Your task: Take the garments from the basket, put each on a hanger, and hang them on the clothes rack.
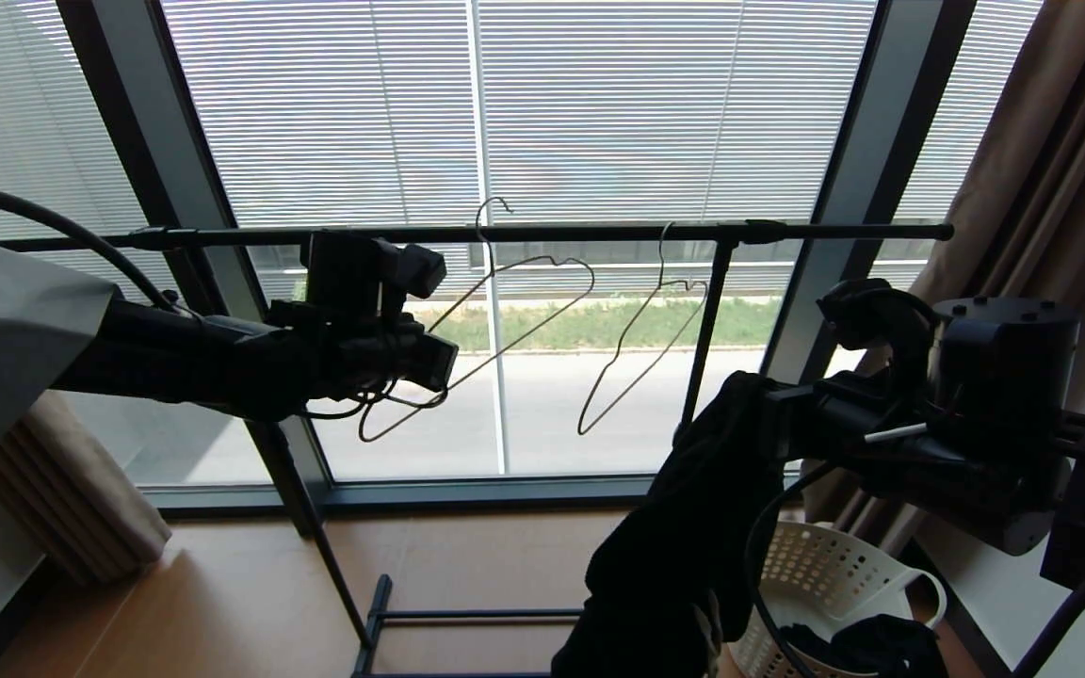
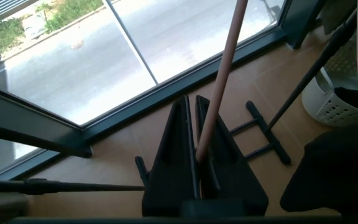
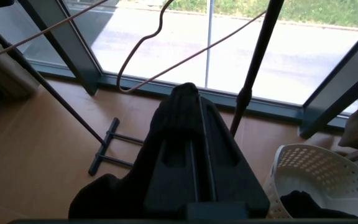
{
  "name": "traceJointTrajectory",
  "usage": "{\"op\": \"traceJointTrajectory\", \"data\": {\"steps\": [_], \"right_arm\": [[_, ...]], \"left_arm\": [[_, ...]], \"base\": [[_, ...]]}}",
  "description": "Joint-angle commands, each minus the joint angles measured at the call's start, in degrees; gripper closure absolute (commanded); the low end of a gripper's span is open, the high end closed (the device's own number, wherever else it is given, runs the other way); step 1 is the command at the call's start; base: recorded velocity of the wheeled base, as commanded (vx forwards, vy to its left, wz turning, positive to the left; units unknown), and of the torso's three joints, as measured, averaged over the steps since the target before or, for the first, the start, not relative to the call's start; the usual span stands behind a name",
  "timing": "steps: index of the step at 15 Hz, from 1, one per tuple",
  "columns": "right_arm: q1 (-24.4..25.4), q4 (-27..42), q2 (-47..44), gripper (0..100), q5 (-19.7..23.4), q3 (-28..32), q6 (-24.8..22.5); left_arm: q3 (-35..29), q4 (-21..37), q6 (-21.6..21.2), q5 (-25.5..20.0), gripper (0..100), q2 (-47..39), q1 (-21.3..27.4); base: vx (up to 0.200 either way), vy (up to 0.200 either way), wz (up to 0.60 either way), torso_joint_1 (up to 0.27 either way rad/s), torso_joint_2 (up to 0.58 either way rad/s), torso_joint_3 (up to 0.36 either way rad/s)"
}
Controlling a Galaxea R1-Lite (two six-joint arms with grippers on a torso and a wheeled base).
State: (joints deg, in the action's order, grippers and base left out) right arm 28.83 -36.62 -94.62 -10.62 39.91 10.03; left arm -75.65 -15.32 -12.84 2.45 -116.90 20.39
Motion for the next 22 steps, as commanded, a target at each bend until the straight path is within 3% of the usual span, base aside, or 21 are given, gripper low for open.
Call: {"op": "traceJointTrajectory", "data": {"steps": [1,3,6,8,9,10,12,14,16,22], "right_arm": [[0.2,0.1,-0.6,100,0.0,-0.1,0.0],[0.3,0.0,-0.7,100,-0.1,-0.6,-0.2],[0.7,-0.4,0.1,100,-4.0,-1.8,-3.8],[3.1,-0.4,1.7,100,-8.1,-3.5,-4.2],[3.1,-0.4,1.7,100,-8.1,-3.5,-4.3],[3.1,0.0,2.1,100,-9.7,-3.0,-8.5],[3.0,0.1,2.8,100,-14.6,-1.6,-15.0],[2.7,0.1,2.3,100,-18.3,0.3,-19.5],[1.6,-0.1,1.8,100,-21.8,2.6,-24.1],[1.8,-0.1,-3.0,100,-26.7,9.7,-27.6]], "left_arm": [[16.6,-6.6,0.0,-0.4,100,12.8,0.1],[26.3,-10.9,0.0,-0.5,100,17.0,0.3],[41.9,-25.7,1.7,-0.9,100,22.2,1.8],[48.6,-33.0,2.0,-0.9,100,23.6,3.7],[48.8,-33.3,2.0,-0.9,100,23.6,3.8],[53.6,-39.0,1.9,-0.8,100,23.9,5.7],[57.3,-44.7,2.2,-1.0,100,24.4,7.2],[60.8,-47.9,4.6,-4.3,100,23.9,7.8],[62.2,-48.3,4.3,-8.3,100,23.6,7.9],[65.4,-49.7,3.3,-8.6,100,23.5,9.0]], "base": [[0.000,0.000,0.00,0.000,0.00,0.000],[0.000,0.000,0.00,0.000,0.00,0.000],[0.000,0.000,0.00,0.000,0.00,0.000],[0.000,0.000,0.00,0.000,0.00,0.000],[0.000,0.000,0.00,0.000,0.00,0.000],[0.000,0.000,0.00,0.000,0.00,0.000],[0.000,0.000,0.00,0.000,0.00,0.000],[0.000,0.000,0.00,0.000,0.00,0.000],[0.000,0.000,0.00,0.000,0.00,0.000],[0.000,0.000,0.00,0.000,0.00,0.000]]}}
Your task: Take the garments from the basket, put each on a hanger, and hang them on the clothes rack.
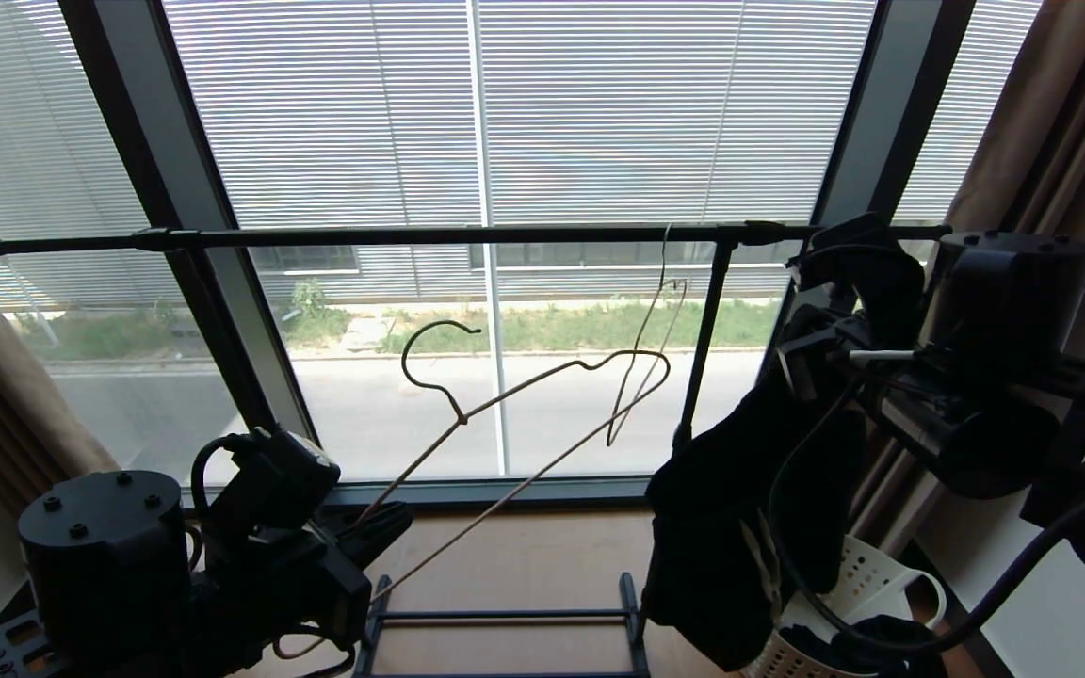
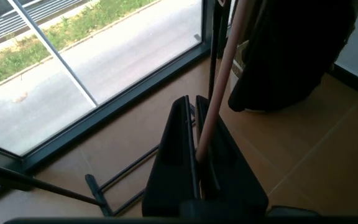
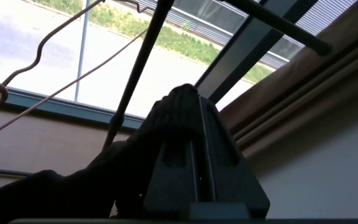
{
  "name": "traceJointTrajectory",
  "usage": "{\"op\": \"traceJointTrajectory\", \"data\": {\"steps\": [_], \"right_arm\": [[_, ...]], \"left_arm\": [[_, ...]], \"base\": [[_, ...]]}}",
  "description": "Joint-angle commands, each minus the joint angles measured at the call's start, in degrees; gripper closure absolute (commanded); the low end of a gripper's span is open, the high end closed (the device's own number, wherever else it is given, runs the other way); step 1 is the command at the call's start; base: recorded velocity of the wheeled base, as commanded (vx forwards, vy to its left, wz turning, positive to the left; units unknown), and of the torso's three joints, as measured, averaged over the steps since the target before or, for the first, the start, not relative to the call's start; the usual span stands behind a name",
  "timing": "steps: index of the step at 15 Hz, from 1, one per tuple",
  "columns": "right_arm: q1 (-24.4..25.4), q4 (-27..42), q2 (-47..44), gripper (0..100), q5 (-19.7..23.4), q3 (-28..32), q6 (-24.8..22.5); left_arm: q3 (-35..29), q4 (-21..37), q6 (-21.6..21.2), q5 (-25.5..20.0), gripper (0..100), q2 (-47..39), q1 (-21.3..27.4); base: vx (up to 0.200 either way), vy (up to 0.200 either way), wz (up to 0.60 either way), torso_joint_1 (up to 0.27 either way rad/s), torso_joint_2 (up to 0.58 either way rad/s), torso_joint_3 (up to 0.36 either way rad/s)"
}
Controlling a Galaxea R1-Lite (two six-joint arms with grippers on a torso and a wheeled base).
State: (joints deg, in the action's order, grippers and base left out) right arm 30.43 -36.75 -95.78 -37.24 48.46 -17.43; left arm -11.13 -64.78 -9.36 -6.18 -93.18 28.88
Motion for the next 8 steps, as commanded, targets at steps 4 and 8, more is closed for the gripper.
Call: {"op": "traceJointTrajectory", "data": {"steps": [4,8], "right_arm": [[0.3,0.0,-3.7,100,-1.3,3.4,-0.5],[2.2,-0.4,-4.5,100,-1.9,3.5,-0.4]], "left_arm": [[3.1,-2.8,-2.0,-0.1,100,-0.4,2.8],[4.1,-3.0,-2.3,0.0,100,-0.4,4.8]], "base": [[0.000,0.000,0.00,0.000,0.00,0.000],[0.000,0.000,0.00,0.000,0.00,0.000]]}}
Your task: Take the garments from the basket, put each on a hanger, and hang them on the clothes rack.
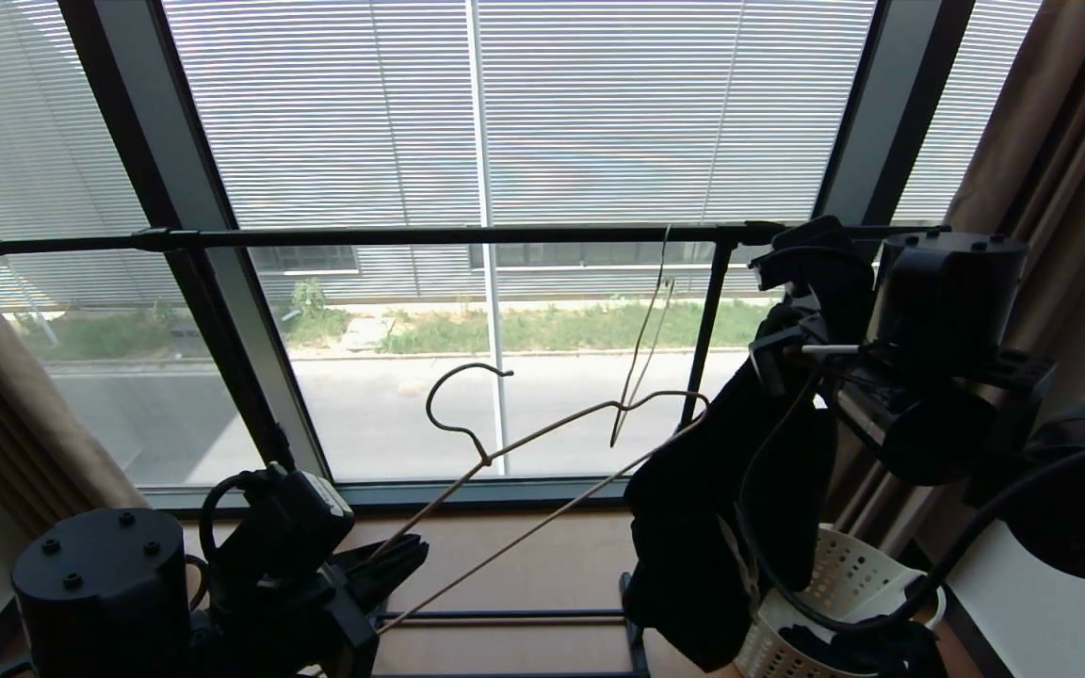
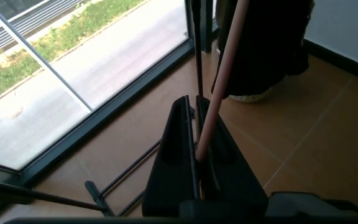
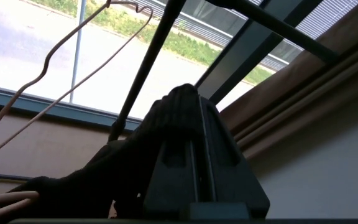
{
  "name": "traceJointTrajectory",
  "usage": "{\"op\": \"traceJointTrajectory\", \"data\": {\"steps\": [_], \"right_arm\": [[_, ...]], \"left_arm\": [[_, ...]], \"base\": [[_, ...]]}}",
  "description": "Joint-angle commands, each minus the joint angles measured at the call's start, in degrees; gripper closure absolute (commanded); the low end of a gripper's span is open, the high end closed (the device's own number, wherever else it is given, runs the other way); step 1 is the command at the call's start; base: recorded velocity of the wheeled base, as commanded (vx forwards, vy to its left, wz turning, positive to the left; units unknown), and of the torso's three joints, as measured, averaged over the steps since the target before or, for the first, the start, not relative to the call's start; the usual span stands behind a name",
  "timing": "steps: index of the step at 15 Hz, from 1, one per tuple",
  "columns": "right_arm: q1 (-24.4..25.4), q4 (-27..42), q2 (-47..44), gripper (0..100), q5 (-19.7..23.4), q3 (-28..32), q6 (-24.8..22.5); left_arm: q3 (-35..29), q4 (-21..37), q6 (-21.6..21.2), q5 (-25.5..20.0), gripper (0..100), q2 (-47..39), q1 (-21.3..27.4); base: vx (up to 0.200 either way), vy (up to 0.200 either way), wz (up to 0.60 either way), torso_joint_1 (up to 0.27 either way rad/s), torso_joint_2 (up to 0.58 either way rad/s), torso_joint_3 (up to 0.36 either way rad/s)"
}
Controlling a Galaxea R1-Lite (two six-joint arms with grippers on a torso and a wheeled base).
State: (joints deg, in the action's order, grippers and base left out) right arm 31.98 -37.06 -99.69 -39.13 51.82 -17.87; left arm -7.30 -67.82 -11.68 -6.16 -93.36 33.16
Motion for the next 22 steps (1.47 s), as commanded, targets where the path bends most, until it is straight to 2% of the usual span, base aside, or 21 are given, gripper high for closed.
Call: {"op": "traceJointTrajectory", "data": {"steps": [1,4,8,11,17,22], "right_arm": [[1.2,0.0,-0.6,100,0.0,0.2,0.0],[3.3,0.0,-0.6,100,0.0,0.2,0.1],[8.7,-0.1,-0.1,100,-0.7,-0.7,1.3],[11.5,-0.1,-0.1,100,-2.0,-0.8,1.9],[11.8,-0.3,0.9,100,-3.1,-0.9,2.5],[11.8,-0.3,1.9,100,-3.5,-0.4,2.5]], "left_arm": [[0.4,0.1,0.0,0.0,100,-0.2,0.7],[0.2,0.1,-0.2,0.1,100,-0.6,0.7],[-0.5,-0.2,-0.1,0.3,100,-3.0,0.3],[-0.6,-3.0,0.0,0.4,100,-5.4,-0.6],[-0.3,-12.2,-0.2,0.6,100,-12.0,-4.4],[-0.7,-13.2,-1.7,0.6,100,-12.9,-8.1]], "base": [[0.000,0.000,0.00,0.000,0.00,0.000],[0.000,0.000,0.00,0.000,0.00,0.000],[0.000,0.000,0.00,0.000,0.00,0.000],[0.000,0.000,0.00,0.000,0.00,0.000],[0.000,0.000,0.00,0.000,0.00,0.000],[0.000,0.000,0.00,0.000,0.00,0.000]]}}
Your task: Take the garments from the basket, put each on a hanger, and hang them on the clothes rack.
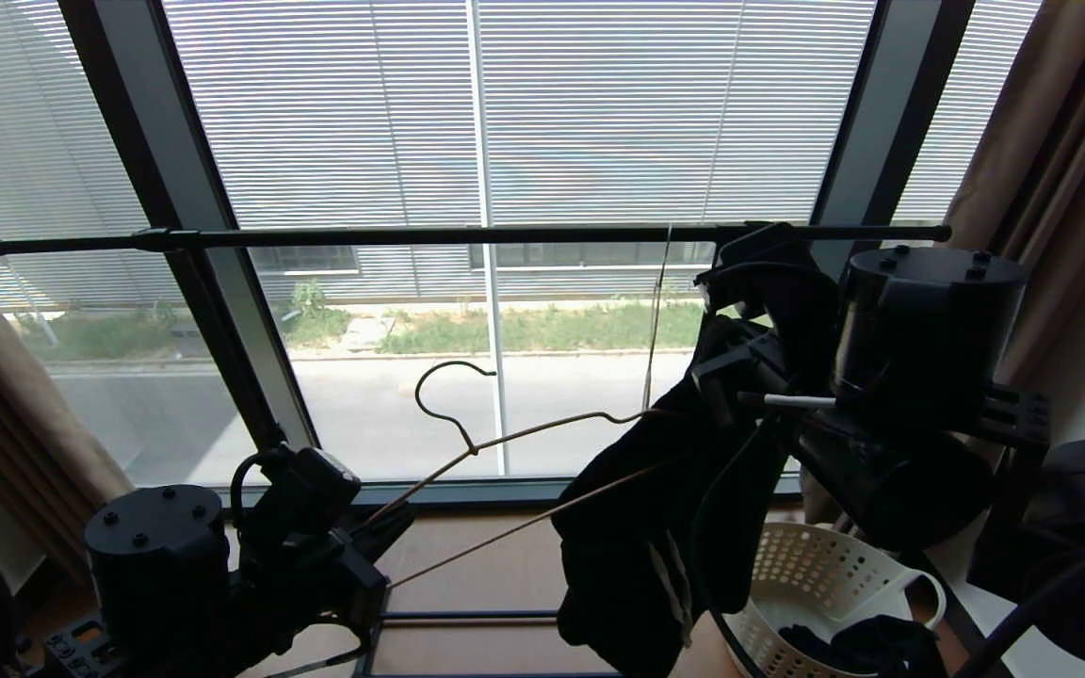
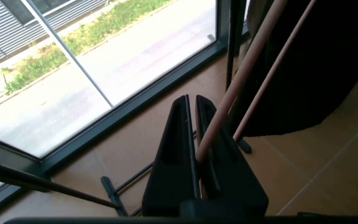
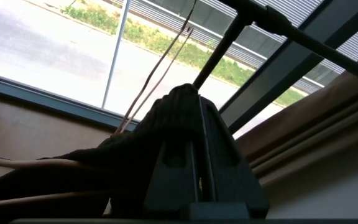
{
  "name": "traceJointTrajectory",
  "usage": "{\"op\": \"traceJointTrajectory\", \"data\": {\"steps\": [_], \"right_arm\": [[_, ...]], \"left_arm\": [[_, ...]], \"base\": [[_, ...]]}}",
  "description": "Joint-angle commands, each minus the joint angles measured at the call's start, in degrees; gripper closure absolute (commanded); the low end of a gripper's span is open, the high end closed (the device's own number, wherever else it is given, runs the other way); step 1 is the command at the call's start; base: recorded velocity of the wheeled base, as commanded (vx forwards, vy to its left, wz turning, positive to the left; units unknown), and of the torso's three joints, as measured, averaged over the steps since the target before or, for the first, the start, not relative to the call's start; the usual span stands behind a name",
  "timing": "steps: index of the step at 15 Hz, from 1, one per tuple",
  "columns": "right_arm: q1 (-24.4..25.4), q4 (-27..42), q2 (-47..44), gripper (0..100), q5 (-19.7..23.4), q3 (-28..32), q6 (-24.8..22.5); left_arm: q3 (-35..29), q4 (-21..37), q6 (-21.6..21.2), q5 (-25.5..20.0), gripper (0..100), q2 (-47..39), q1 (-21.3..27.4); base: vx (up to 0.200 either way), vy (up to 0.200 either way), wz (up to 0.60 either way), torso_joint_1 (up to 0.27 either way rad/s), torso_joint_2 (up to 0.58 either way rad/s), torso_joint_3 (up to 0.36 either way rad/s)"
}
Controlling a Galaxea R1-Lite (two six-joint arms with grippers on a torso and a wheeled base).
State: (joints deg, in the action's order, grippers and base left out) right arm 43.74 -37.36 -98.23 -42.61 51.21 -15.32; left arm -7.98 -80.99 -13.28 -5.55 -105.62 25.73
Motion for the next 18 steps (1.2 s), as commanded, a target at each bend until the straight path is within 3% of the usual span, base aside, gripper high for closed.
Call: {"op": "traceJointTrajectory", "data": {"steps": [1,13,18], "right_arm": [[0.0,0.0,0.4,100,0.0,0.2,-0.1],[9.3,0.2,-9.1,100,-5.7,11.4,1.8],[10.5,0.1,-9.8,100,-6.2,11.5,3.0]], "left_arm": [[0.0,0.0,-0.1,0.0,100,-0.6,-0.7],[0.7,-2.6,-0.7,0.5,100,-2.1,2.2],[-0.3,-4.3,-0.4,2.3,100,-3.0,1.0]], "base": [[0.000,0.000,0.00,0.000,0.00,0.000],[0.000,0.000,0.00,0.000,0.00,0.000],[0.000,0.000,0.00,0.000,0.00,0.000]]}}
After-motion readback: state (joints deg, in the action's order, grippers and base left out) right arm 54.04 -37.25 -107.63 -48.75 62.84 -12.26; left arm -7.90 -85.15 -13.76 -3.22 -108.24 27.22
